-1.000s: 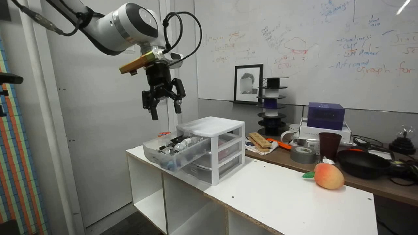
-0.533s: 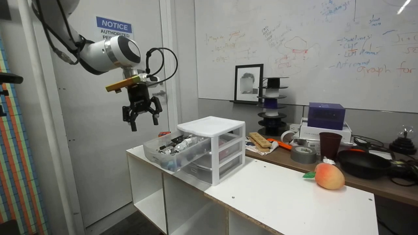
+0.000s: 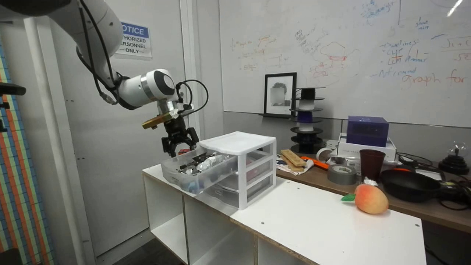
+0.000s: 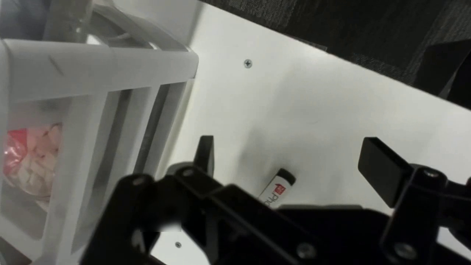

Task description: Put the objects in the drawer and close the drawer

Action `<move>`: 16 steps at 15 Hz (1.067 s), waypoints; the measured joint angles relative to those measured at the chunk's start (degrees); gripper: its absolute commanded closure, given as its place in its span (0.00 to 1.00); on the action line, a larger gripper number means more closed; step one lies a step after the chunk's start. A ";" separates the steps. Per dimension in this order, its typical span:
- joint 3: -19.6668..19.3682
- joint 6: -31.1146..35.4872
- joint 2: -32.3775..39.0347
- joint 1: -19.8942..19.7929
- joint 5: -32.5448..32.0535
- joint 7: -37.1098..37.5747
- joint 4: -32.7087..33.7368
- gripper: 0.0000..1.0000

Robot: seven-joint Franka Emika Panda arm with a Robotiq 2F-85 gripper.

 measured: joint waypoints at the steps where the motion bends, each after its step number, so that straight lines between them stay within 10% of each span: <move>1: -0.75 0.21 1.69 -0.37 0.61 0.21 1.70 0.00; 16: -2.02 -8.19 23.95 -1.36 11.52 0.11 32.65 0.00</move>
